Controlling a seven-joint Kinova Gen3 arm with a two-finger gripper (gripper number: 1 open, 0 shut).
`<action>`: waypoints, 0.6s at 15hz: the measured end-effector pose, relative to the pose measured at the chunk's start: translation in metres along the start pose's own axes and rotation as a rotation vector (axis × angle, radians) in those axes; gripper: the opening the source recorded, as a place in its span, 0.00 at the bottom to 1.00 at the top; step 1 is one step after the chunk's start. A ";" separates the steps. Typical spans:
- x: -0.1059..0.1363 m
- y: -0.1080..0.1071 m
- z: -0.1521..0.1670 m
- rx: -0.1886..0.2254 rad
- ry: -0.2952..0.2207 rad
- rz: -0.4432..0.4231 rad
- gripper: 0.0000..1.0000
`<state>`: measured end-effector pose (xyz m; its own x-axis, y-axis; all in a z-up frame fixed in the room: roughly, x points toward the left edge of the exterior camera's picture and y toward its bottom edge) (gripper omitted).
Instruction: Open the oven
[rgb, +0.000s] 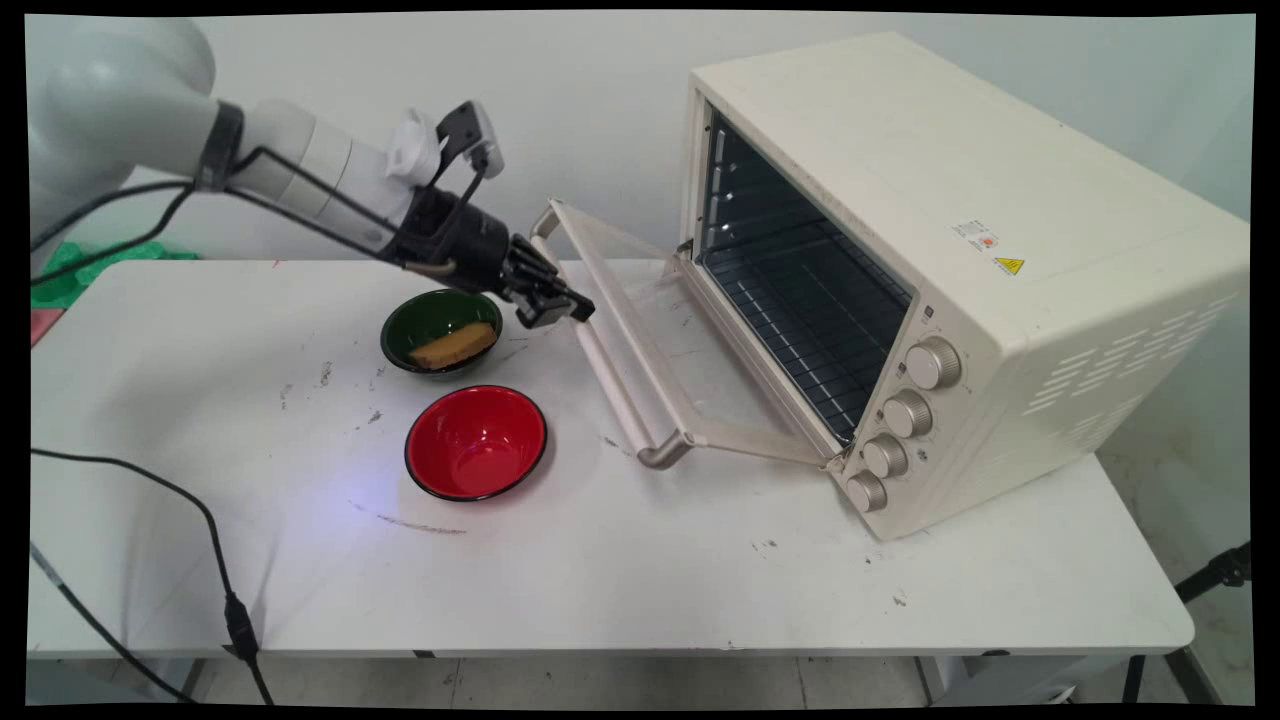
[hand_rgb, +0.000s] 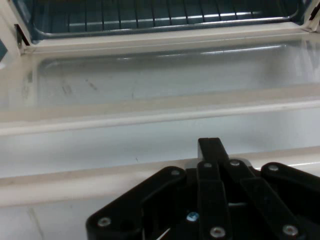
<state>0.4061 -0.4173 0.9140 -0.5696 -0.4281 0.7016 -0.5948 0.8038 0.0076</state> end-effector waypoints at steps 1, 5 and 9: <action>-0.004 0.000 0.001 0.000 0.007 -0.002 0.00; -0.029 0.002 0.005 -0.002 0.056 -0.011 0.00; -0.051 0.004 0.007 -0.003 0.094 -0.014 0.00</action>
<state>0.4288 -0.3948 0.8735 -0.5056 -0.3990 0.7650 -0.6008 0.7992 0.0198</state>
